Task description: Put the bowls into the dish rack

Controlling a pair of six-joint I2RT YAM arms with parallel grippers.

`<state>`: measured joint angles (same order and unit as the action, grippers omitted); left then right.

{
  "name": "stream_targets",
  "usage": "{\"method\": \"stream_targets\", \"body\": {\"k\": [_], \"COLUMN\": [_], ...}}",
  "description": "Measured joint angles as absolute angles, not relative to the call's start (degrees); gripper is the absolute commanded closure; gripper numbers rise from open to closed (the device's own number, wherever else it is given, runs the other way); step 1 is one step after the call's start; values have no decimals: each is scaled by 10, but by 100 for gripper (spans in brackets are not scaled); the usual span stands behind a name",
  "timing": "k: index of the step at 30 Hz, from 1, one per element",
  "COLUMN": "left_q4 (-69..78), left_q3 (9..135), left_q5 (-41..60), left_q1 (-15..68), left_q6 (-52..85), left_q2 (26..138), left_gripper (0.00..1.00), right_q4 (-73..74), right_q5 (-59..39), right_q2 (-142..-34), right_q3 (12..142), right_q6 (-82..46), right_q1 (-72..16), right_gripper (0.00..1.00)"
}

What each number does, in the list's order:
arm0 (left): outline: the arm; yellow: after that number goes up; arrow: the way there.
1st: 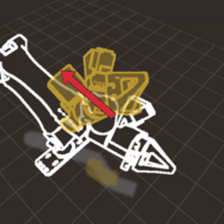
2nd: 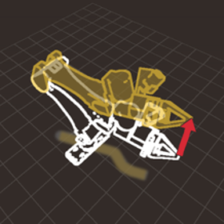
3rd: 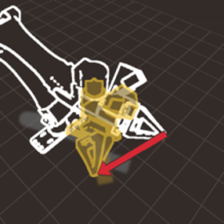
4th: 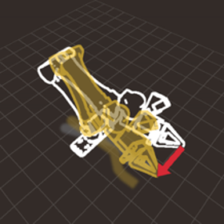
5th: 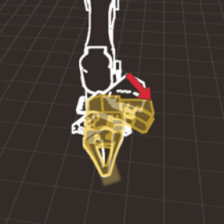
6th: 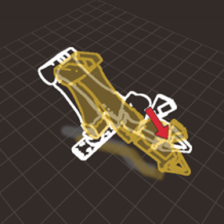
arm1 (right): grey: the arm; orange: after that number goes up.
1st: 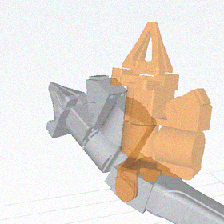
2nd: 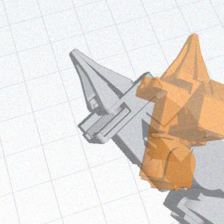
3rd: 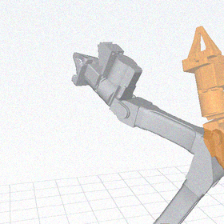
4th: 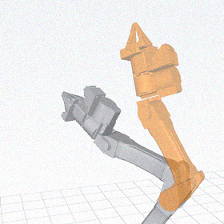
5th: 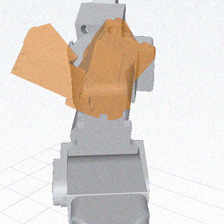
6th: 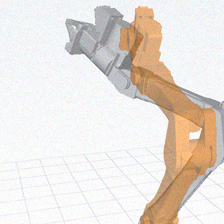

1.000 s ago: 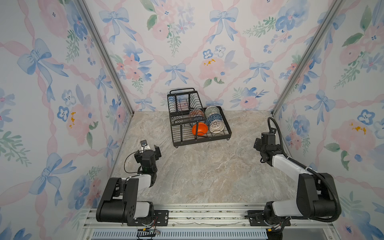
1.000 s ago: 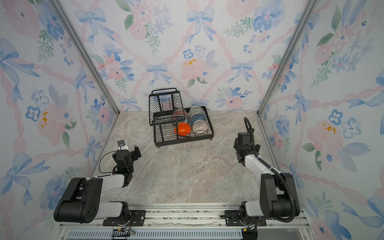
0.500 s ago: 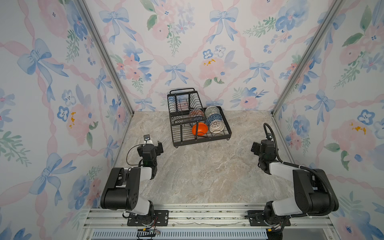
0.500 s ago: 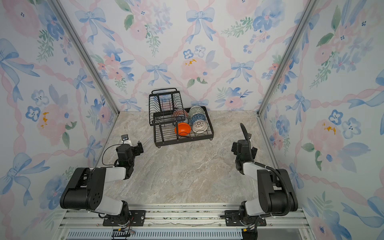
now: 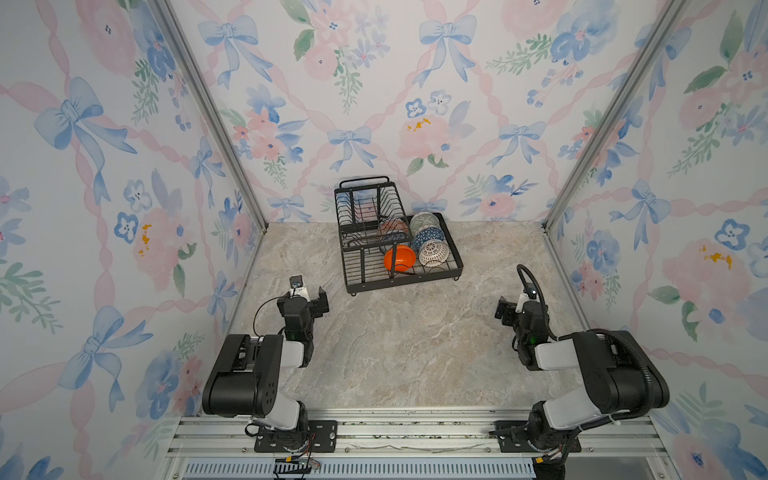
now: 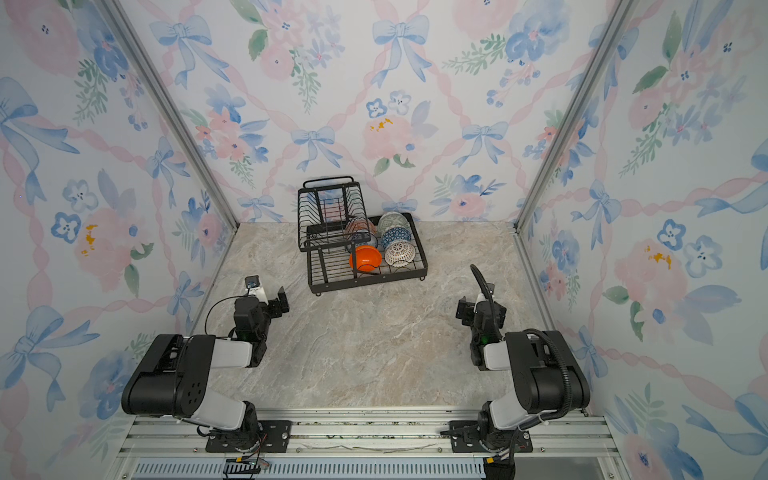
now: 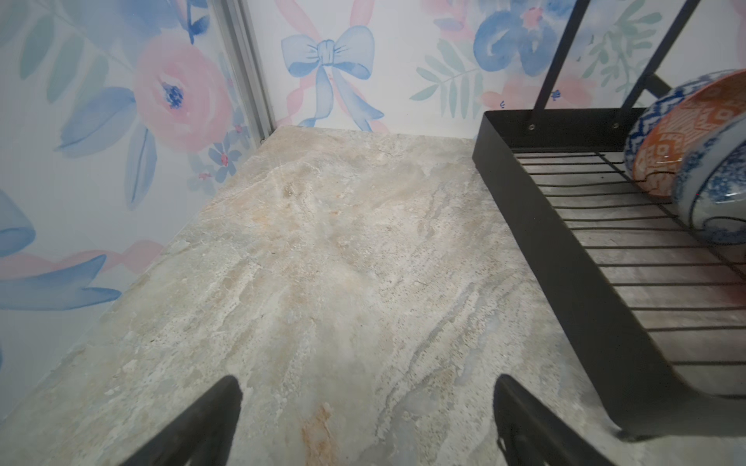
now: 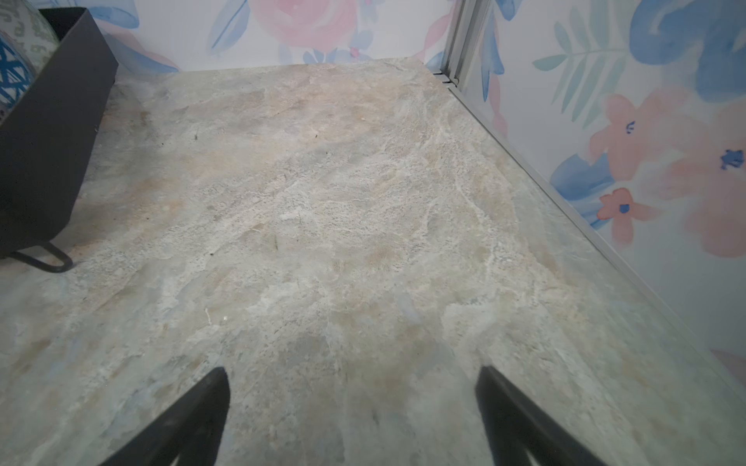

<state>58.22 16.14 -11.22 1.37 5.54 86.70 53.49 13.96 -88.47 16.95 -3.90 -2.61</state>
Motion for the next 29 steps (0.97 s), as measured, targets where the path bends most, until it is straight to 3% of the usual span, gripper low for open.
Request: {"method": "stream_targets", "body": {"k": [9, 29], "left_q4": [667, 677], "left_q3": [136, 136], "left_q5": [-81, -80], "left_q1": [13, 15], "left_q6": [42, 34], "left_q2": [891, 891], "left_gripper": [2, 2], "right_q4": [513, 503], "right_q5": [92, 81], "right_q2": [-885, -885], "right_q3": [223, 223], "right_q6": [-12, -8], "right_q1": [-29, -28], "right_gripper": [3, 3]}}
